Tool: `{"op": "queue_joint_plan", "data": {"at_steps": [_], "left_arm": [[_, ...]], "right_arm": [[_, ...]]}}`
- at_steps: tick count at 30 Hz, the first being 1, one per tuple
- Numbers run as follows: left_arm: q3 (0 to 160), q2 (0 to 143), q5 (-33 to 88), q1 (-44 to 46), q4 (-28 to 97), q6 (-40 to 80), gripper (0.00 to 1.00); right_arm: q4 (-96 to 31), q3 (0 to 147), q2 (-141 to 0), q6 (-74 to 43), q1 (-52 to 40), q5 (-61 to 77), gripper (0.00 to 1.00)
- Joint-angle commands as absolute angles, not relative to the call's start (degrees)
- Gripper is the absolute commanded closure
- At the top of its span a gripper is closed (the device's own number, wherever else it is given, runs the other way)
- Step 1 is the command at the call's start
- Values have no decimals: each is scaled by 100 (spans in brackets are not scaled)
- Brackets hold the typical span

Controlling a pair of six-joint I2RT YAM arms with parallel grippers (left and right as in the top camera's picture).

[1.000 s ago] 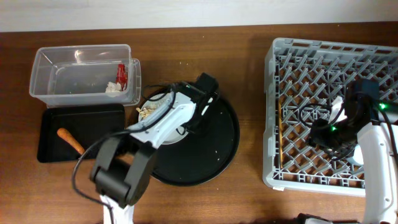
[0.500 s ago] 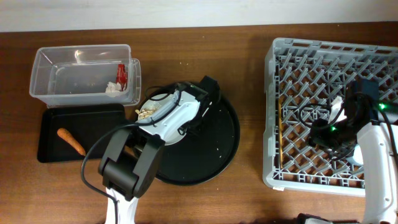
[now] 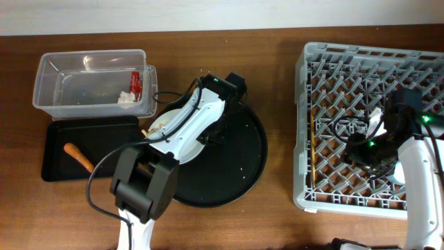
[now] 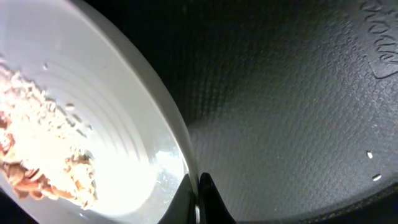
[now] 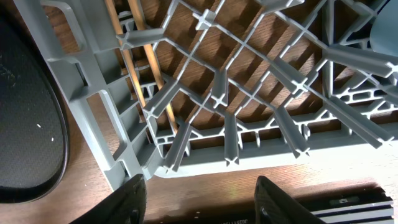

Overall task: Sort waste into correct bins and load items into the dishwasher rack
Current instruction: 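Grasp the white plate edge with the left gripper and lift, then tilt the plate over the black tray to dump rice and shells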

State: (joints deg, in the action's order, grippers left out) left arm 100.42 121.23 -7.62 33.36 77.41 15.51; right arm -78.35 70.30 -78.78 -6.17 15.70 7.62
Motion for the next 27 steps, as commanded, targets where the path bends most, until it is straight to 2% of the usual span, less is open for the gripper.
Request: {"op": "queue_joint_plan", "data": {"at_steps": [1,5,13,17,23,27], "left_arm": [[10149,11513,-982,3308,7983,1837,100],[10147,11131,-1181,2995,8353,2016,100],[10108,10667,-1179,1446,8709,1944,100],[9782,10667,-1116,919,8501,1656,100],[9185,10667,395,187,7570,268,99],[9185,10667,2318,-596,7660,-1033,99]], "right_arm": [[-7835,7017,-7793,-617,1540,725,44],[-7837,7017,-7793,-617,1540,687,44],[-7819,7017,-7793,-615,1540,683,45],[-7819,7017,-7793,-615,1540,683,45],[-7824,7017,-7793,-615,1540,681,44],[-7841,7017,-7793,-620,1540,596,44]]}}
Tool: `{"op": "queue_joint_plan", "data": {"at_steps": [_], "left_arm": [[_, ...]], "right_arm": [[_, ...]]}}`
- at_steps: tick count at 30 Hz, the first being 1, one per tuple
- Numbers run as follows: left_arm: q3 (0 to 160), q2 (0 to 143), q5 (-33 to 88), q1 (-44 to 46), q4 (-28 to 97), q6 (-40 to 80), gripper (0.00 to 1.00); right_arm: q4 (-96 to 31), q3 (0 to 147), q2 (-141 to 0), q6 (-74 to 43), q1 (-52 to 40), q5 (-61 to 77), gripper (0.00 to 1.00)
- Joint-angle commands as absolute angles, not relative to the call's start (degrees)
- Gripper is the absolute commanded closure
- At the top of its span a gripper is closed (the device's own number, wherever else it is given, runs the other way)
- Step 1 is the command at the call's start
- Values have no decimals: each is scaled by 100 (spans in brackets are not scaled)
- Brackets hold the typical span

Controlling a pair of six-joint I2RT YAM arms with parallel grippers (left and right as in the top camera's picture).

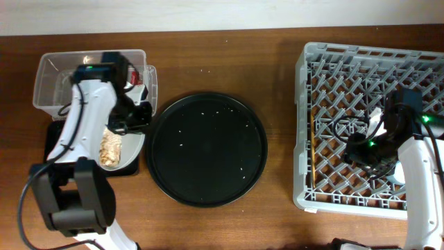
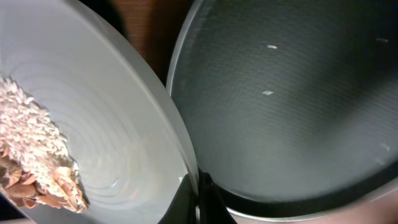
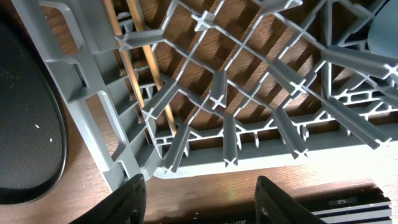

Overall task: Sort waste into correct bins and load items into the dishwasher rack
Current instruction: 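Tilt the plate over the black tray to dump rice and shells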

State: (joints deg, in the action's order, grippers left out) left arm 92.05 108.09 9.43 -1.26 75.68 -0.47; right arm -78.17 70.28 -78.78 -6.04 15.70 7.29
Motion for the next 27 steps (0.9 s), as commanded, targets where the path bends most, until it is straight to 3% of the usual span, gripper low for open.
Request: {"op": "queue_joint_plan", "data": {"at_steps": [1,8,14,23,25,26,27], "left_arm": [[9185,10667,2757,-801,7741,-1275,99],[9185,10667,5194,-2213,8606,-2714,100],[9185,10667,5743,-3343,8733,-2711,100],[9185,10652,6075,-3618,8925,-2836,100],[9188,10634,6340,-3625,9351,-3098,100],[9185,10602,6541,-3623,9459,-3806,100],[9185,10606,6348,-3623,9201,-3597,100]], "right_arm": [[-7841,7017,-7793,-620,1540,596,44],[-7841,7017,-7793,-620,1540,576,44],[-7839,7017,-7793,-620,1540,576,44],[-7837,7017,-7793,-620,1540,554,44],[-7839,7017,-7793,-620,1540,552,44],[-7839,7017,-7793,-620,1540,550,44],[-7815,7017,-7793,-620,1540,550,44]]}}
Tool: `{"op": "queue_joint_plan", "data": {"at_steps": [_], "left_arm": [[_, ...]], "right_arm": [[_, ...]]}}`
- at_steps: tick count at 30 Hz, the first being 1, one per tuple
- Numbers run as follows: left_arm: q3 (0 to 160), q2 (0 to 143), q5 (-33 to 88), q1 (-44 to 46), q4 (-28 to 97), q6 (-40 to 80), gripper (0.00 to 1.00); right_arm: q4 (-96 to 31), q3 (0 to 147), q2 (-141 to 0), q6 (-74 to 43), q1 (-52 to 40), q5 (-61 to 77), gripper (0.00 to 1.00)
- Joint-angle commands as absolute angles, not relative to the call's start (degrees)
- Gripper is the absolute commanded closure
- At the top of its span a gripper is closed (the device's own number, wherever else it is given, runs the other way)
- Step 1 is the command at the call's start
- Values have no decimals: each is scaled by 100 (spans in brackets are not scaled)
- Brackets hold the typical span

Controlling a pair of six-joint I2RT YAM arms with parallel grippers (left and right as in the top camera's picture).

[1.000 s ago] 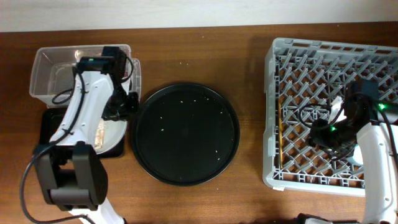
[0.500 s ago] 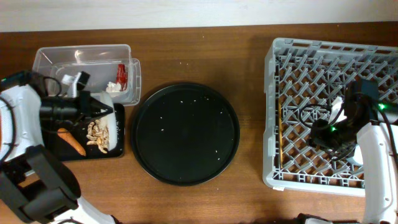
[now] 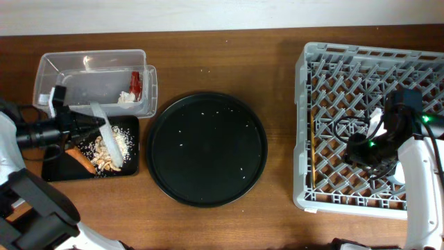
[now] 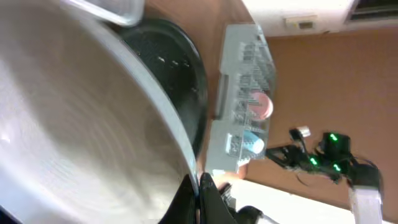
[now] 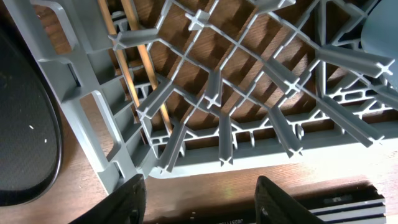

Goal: Sort waste into correct bins and load items into the dishwasher rack

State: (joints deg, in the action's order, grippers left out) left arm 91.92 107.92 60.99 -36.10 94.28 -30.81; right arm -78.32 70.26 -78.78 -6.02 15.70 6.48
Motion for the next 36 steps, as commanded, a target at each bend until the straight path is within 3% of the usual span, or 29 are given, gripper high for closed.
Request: {"op": "queue_joint_plan", "data": {"at_steps": [1,9,14,17,22,26,30,36], "left_arm": [[9185,10606,6318,-3623,9166,-3575,100],[9185,10497,6313,-3586,9675,-3627,100],[9185,10304,6357,-3498,9207,-3065,100],[9185,10269,6386,-3328,9421,-3356,100],[9188,10068,6348,-2224,9153,-3350,100],[9188,10068,6034,-773,8656,-3334,100],[9188,10071,3826,1057,7450,-1450,100],[9185,10344,1994,3050,6702,-189,99]], "right_arm": [[-7815,7017,-7793,-620,1540,550,44],[-7815,7017,-7793,-620,1540,550,44],[-7817,7017,-7793,-620,1540,552,44],[-7824,7017,-7791,-620,1540,534,44],[-7859,7017,-7791,-620,1540,537,44],[-7856,7017,-7791,-620,1540,539,44],[-7822,7017,-7793,-622,1540,541,44],[-7817,7017,-7791,-620,1540,558,44]]}}
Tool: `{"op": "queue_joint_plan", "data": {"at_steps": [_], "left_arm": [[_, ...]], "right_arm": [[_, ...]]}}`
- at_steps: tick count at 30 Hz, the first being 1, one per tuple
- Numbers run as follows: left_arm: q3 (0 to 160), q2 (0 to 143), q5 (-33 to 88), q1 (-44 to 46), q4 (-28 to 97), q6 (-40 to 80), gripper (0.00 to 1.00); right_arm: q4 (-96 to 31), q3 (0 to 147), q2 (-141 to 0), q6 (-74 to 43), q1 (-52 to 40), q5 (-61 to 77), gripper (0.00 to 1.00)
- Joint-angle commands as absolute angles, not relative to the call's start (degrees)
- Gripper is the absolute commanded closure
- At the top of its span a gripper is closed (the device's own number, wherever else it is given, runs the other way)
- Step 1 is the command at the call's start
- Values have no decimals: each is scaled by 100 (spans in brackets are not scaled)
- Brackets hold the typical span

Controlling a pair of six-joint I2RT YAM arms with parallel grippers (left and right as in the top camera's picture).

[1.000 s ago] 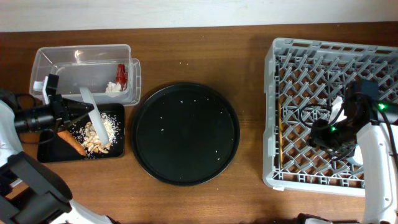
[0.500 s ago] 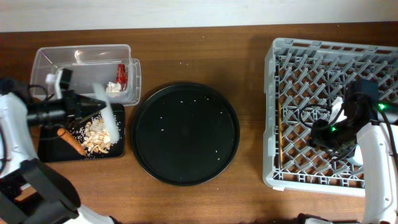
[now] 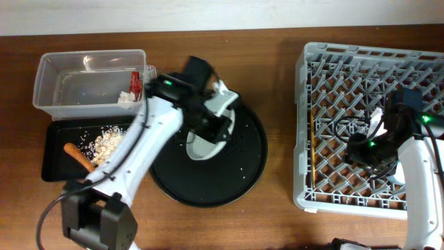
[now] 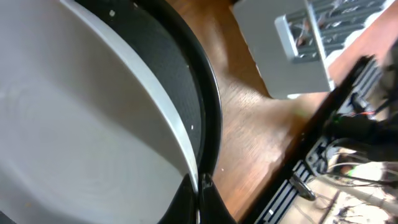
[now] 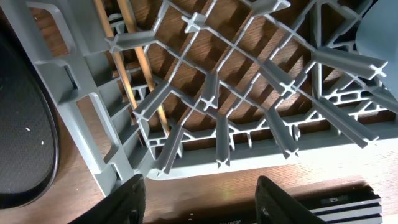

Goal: Sort waste into correct bins and load items into the dishwasher rack

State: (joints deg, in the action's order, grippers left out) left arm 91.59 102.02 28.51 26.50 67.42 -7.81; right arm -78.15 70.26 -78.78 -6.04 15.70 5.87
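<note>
An empty white plate (image 3: 202, 146) hangs tilted over the round black tray (image 3: 243, 173), with my left gripper (image 3: 220, 122) shut on its rim. The left wrist view shows that plate (image 4: 74, 124) bare of food, the gripper (image 4: 199, 186) pinching its edge, and the round tray (image 4: 186, 81) beyond. My right gripper (image 3: 364, 149) hovers open over the front left of the grey dishwasher rack (image 3: 305, 139). Seen from the right wrist, the gripper (image 5: 198, 186) holds nothing above the rack (image 5: 81, 93).
A black rectangular tray (image 3: 52, 170) at the left holds rice, scraps (image 3: 104, 144) and an orange piece (image 3: 76, 156). Behind it stands a clear bin (image 3: 55, 69) with a red wrapper (image 3: 135, 82). Wooden chopsticks (image 5: 137, 68) lie in the rack, where a blue item (image 5: 380, 18) also sits.
My left gripper has carried the plate from above the rectangular tray at the left to above the round tray in the middle. The right gripper has barely shifted.
My left gripper first held the plate, loaded with rice and scraps, on the round tray. Then the plate was over the rectangular tray, food still on it. Then it was tipped there with the food lying in that tray. Now the bare plate is above the round tray.
</note>
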Motion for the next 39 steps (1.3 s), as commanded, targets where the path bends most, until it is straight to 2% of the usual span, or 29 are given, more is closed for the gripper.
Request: {"op": "queue_joint_plan", "data": {"at_steps": [1,4,7,8,9,10,13,16,18,19,21,24,27,32,34,39], "left_arm": [[9185,10547,1966,3330,6702,-141,99],[9185,11015,1688,3739,6705,-14,98],[9185,11325,1691,3972,6707,-14,91],[9209,11319,1693,3970,6709,-14,83],[9323,11312,1688,3964,6766,-16,65],[9518,11312,1662,3931,6877,-19,61],[10079,11185,1310,3577,7424,-1,60],[10283,10582,816,2611,7863,274,59],[10283,10138,698,1806,8053,349,55],[10283,9972,701,1398,8145,353,51],[10283,9727,692,633,8311,489,51],[10280,9596,703,-373,8473,731,50],[10278,9596,701,-991,8597,727,50],[10278,9596,698,-1046,8595,725,50],[10278,9596,698,-1046,8597,725,50],[10278,9596,701,-1046,8580,725,50]], "right_arm": [[-7817,7017,-7793,-620,1540,561,44],[-7815,7017,-7793,-620,1540,561,44],[-7791,7017,-7793,-622,1540,561,44],[-7791,7017,-7791,-620,1540,561,44],[-7789,7017,-7793,-620,1540,558,44],[-7789,7017,-7793,-620,1540,558,44],[-7773,7017,-7791,-617,1540,602,43],[-7736,7417,-7780,-316,1531,1269,43],[-7710,8036,-7782,-123,1243,1662,37],[-7664,8346,-7789,-56,897,1745,32],[-7334,8558,-7800,-62,23,1743,26],[-6893,8554,-8117,-97,-1240,1737,25],[-6657,8552,-8932,-554,-1992,1404,25],[-6622,8552,-10628,-1083,-2405,1350,30],[-6532,8541,-11358,-1146,-2552,1503,38],[-6311,8512,-11926,-1310,-2672,1474,55]]}}
